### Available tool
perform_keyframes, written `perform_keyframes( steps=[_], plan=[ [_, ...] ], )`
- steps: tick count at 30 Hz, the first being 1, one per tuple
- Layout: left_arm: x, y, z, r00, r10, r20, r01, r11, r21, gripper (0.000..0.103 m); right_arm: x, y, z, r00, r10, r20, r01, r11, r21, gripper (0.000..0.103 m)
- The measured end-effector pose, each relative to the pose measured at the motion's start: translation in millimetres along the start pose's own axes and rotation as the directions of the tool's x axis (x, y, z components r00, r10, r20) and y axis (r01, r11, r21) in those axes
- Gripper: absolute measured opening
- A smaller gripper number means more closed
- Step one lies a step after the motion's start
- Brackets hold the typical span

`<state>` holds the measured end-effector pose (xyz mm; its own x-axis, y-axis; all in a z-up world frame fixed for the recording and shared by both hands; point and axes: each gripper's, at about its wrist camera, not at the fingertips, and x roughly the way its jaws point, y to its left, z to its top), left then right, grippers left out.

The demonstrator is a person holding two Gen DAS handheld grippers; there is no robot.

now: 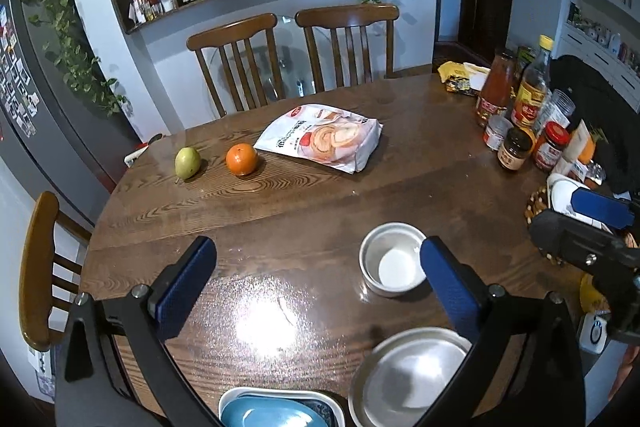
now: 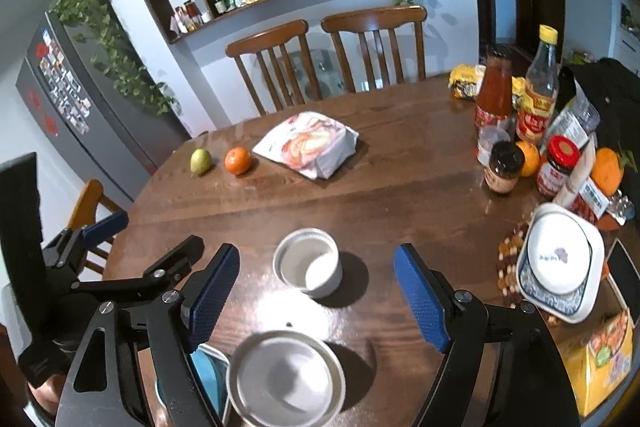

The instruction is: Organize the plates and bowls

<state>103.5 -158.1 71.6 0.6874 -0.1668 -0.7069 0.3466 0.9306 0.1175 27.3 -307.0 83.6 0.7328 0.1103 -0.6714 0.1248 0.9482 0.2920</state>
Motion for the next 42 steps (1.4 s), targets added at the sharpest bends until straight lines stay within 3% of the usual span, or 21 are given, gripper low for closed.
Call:
perform_keyframes(
  steps=[8,20,38,42],
  plan=[
    [35.5,7.9,-0.7,0.997,0.004,-0.072,-0.006,1.0,-0.028,0.102,32.8,-3.2,11.4,0.998,-0.004,-0.057,0.004,1.0,0.012,0.08],
    [97.5,1.4,-19.8,0.975,-0.03,-0.221,0.025,0.999,-0.028,0.1,97.9,-22.5,-3.5,0.978,0.041,-0.203,-0.026,0.997,0.077,0.08],
    [144.2,-19.0,-29.5,0.954,-0.046,-0.296,0.048,0.999,0.0,0.094,147.8,-42.5,-15.8,0.954,0.077,-0.289,-0.042,0.991,0.126,0.08],
    [150.1,-21.0,-32.0,0.949,-0.051,-0.311,0.052,0.999,-0.006,0.088,155.1,-44.4,-16.9,0.947,0.109,-0.301,-0.069,0.988,0.14,0.07]
  ],
)
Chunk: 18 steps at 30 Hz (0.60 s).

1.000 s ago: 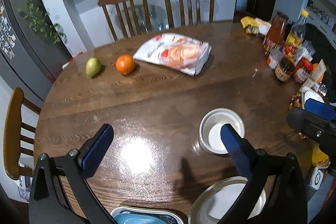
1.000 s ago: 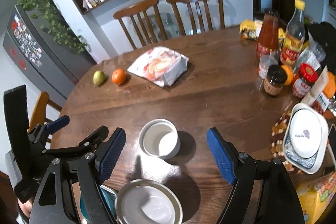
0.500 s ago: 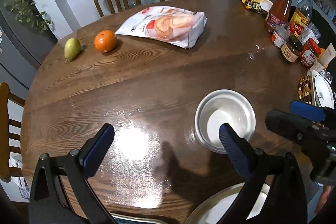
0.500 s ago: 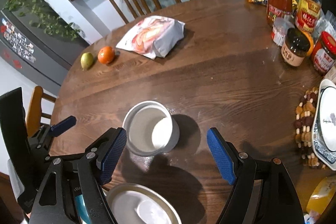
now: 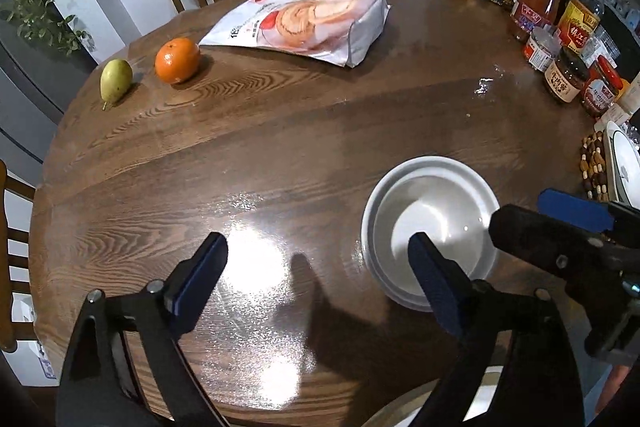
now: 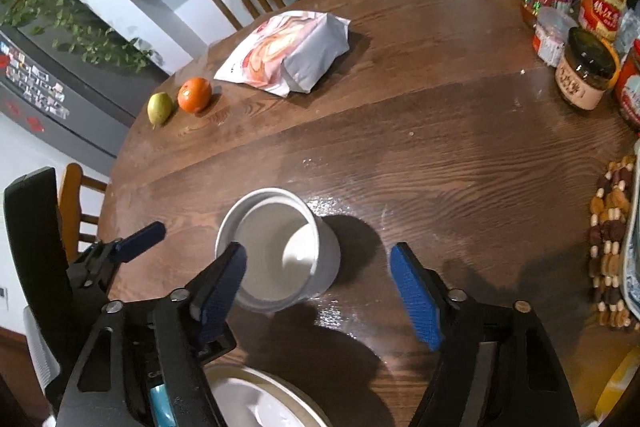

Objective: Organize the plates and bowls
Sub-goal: 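Move both grippers to the wider white dish rim and close them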

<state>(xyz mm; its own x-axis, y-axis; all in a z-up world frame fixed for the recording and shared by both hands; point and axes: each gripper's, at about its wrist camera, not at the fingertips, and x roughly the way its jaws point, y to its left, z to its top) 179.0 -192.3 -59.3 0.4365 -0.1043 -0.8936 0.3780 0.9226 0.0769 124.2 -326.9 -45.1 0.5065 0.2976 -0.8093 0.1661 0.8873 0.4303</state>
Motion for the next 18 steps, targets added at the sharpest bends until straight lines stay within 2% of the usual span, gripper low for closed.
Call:
perform_keyframes(
  steps=[3,9,11,14,18],
  plan=[
    [5.2,-0.8,-0.7,1.0,-0.011,-0.014,0.011,1.0,-0.008,0.079,6.1,-1.6,-0.3,1.0,0.013,-0.015,-0.013,1.0,0.006,0.066],
    [12.3,-2.3,-1.3,0.999,-0.027,-0.036,0.026,0.999,-0.019,0.063,18.7,-2.4,-2.6,0.999,0.036,-0.042,-0.035,0.999,0.013,0.045],
    [14.4,-3.7,-1.3,0.999,-0.032,-0.041,0.031,0.999,-0.017,0.055,22.0,-2.9,-2.6,0.998,0.044,-0.047,-0.043,0.999,0.018,0.044],
    [17.6,-6.6,-1.6,0.998,-0.041,-0.049,0.04,0.999,-0.015,0.047,26.2,-2.0,-2.9,0.997,0.05,-0.055,-0.049,0.999,0.018,0.036],
    [18.8,-10.3,-1.3,0.998,-0.05,-0.049,0.05,0.999,-0.006,0.04,29.2,-1.3,-3.2,0.997,0.058,-0.06,-0.057,0.998,0.016,0.036]
  ],
)
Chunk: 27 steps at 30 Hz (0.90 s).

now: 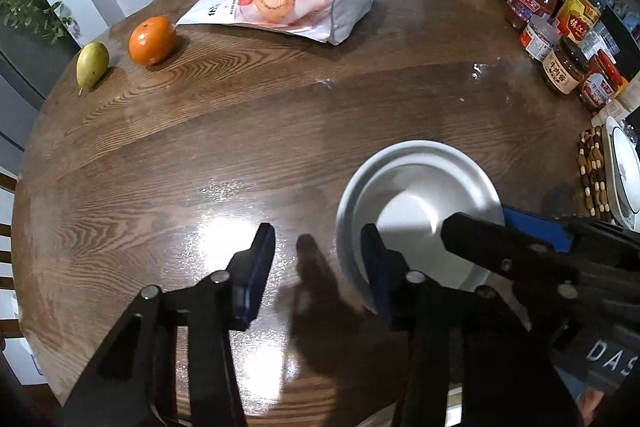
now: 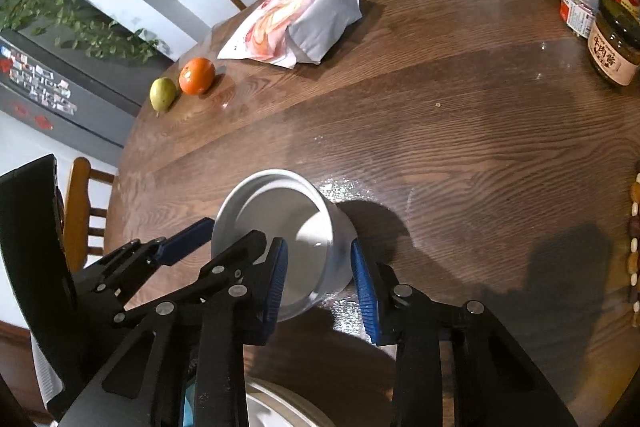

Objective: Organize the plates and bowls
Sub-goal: 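Move both grippers to the wider white dish rim and close them, then lift the nested white bowls off the table with both grippers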

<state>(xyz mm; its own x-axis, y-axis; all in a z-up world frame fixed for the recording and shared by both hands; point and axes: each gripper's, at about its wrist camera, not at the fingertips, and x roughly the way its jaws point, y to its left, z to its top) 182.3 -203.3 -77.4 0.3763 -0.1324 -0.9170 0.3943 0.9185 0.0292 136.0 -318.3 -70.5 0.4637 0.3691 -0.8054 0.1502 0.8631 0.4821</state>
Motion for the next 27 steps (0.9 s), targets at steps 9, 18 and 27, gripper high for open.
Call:
perform_keyframes(
  steps=[9,18,27],
  plan=[
    [-1.1,-7.2,-0.4,0.999,-0.041,-0.001,0.041,0.999,0.012,0.017,4.1,-2.1,0.6,1.0,0.012,-0.006,-0.012,1.0,0.002,0.033],
    [0.2,-12.0,-1.0,0.999,-0.034,0.004,0.034,0.999,0.021,0.015,6.1,-2.6,-0.8,1.0,0.004,-0.002,-0.004,1.0,0.001,0.029],
    [-0.4,-13.4,-1.2,1.0,-0.019,0.013,0.019,0.999,0.031,0.015,6.0,-3.2,-1.0,1.0,-0.002,0.003,0.002,1.0,-0.003,0.027]
  ],
)
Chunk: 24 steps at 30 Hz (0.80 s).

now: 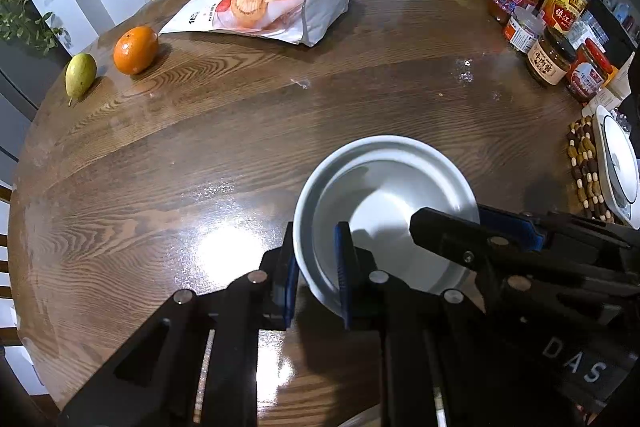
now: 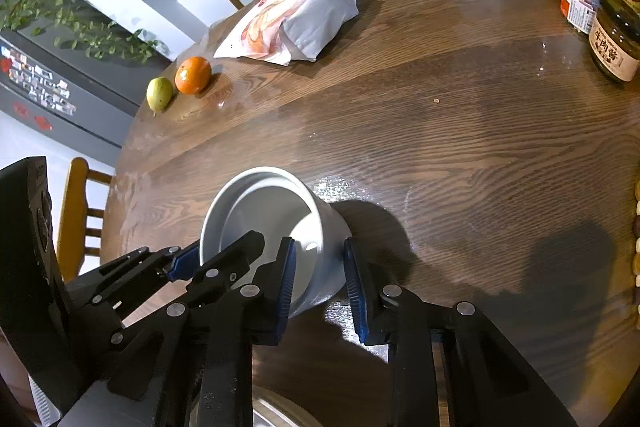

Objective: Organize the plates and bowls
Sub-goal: 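Lift the nested white bowls off the table with both grippers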

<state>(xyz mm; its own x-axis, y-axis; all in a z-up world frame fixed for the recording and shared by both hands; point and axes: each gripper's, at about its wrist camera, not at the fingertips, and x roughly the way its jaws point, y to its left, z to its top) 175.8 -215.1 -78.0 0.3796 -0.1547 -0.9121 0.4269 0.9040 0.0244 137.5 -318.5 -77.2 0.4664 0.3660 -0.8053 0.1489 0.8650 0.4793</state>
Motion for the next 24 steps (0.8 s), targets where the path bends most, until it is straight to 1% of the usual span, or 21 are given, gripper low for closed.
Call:
perform_keyframes(
  steps=[10,24],
  plan=[
    [-0.1,-0.5,0.7,1.0,0.005,0.001,-0.005,1.0,0.004,0.015,-2.0,-1.9,0.3,1.0,0.003,0.007,-0.003,1.0,0.003,0.026],
    [-2.1,-0.3,-1.0,1.0,0.007,0.012,-0.007,1.0,0.0,0.014,-6.0,4.0,-2.1,0.999,-0.014,0.031,0.015,1.0,-0.019,0.025]
  ],
)
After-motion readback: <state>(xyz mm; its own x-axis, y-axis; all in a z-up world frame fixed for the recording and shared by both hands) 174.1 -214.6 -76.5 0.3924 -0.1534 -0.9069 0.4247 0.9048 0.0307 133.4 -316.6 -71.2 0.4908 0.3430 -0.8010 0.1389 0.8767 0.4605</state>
